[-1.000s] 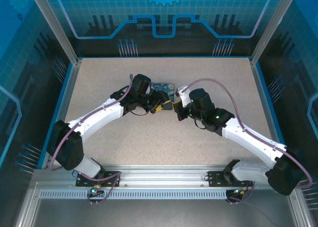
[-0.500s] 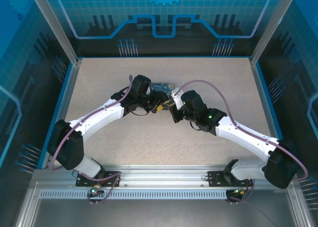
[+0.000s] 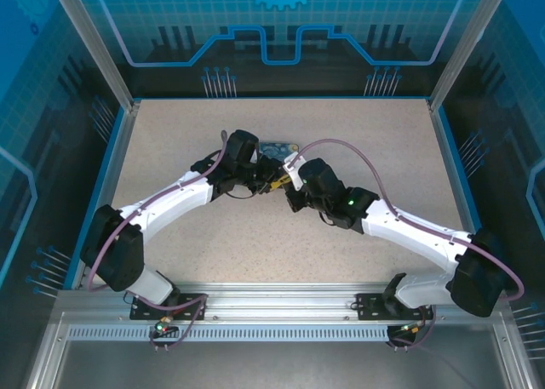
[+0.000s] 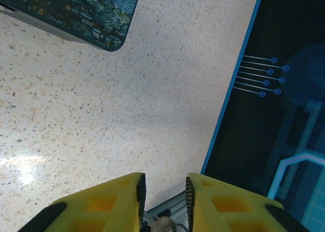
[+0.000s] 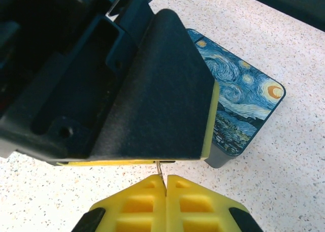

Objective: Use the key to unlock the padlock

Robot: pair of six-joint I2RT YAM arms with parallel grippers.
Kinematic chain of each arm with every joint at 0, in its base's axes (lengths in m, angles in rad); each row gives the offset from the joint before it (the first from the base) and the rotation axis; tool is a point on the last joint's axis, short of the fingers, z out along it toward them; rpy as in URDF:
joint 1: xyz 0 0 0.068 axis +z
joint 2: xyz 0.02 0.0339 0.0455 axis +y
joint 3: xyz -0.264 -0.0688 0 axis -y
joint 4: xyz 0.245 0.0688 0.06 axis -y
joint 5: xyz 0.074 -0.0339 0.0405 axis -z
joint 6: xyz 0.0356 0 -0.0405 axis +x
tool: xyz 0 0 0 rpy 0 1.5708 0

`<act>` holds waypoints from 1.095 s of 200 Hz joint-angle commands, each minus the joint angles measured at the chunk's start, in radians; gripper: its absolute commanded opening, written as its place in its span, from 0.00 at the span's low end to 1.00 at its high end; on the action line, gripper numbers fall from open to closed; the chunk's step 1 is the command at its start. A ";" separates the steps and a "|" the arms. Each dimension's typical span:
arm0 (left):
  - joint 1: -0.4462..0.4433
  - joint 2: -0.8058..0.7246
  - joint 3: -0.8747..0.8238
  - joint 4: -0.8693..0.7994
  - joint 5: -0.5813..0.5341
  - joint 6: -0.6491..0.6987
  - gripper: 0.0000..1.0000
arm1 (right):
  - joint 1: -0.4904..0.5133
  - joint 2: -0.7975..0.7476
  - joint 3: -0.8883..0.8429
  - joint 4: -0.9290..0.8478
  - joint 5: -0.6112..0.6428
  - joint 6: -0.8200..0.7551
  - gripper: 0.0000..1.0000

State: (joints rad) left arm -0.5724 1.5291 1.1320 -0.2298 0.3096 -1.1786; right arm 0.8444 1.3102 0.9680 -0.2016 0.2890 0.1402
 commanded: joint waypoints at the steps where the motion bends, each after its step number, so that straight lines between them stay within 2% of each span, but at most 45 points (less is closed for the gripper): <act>1: -0.001 -0.005 -0.017 0.013 -0.010 -0.004 0.27 | 0.022 0.013 0.039 0.007 0.055 -0.024 0.00; 98: -0.005 -0.017 -0.021 0.026 -0.010 -0.010 0.19 | 0.036 0.052 0.059 -0.011 0.136 -0.020 0.00; 140: -0.009 -0.011 -0.022 0.040 -0.004 -0.016 0.09 | 0.039 0.061 0.066 -0.012 0.145 -0.019 0.00; 161: -0.011 -0.008 -0.023 0.044 -0.004 -0.018 0.00 | 0.042 0.060 0.068 -0.013 0.144 -0.019 0.00; 184: -0.014 -0.004 -0.024 0.052 -0.004 -0.016 0.00 | 0.042 0.060 0.074 -0.023 0.139 -0.017 0.00; 189: -0.014 -0.003 -0.027 0.057 -0.007 -0.016 0.00 | 0.042 0.060 0.076 -0.030 0.135 -0.015 0.08; 203: -0.014 -0.001 -0.033 0.066 -0.016 -0.012 0.00 | 0.039 0.044 0.080 -0.055 0.101 -0.010 0.44; 219: -0.015 -0.004 -0.044 0.080 -0.034 0.008 0.00 | 0.014 -0.012 0.062 -0.080 0.023 0.012 0.62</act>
State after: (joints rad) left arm -0.5800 1.5288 1.1141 -0.1734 0.2955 -1.1984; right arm 0.8715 1.3632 1.0126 -0.2409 0.3988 0.1291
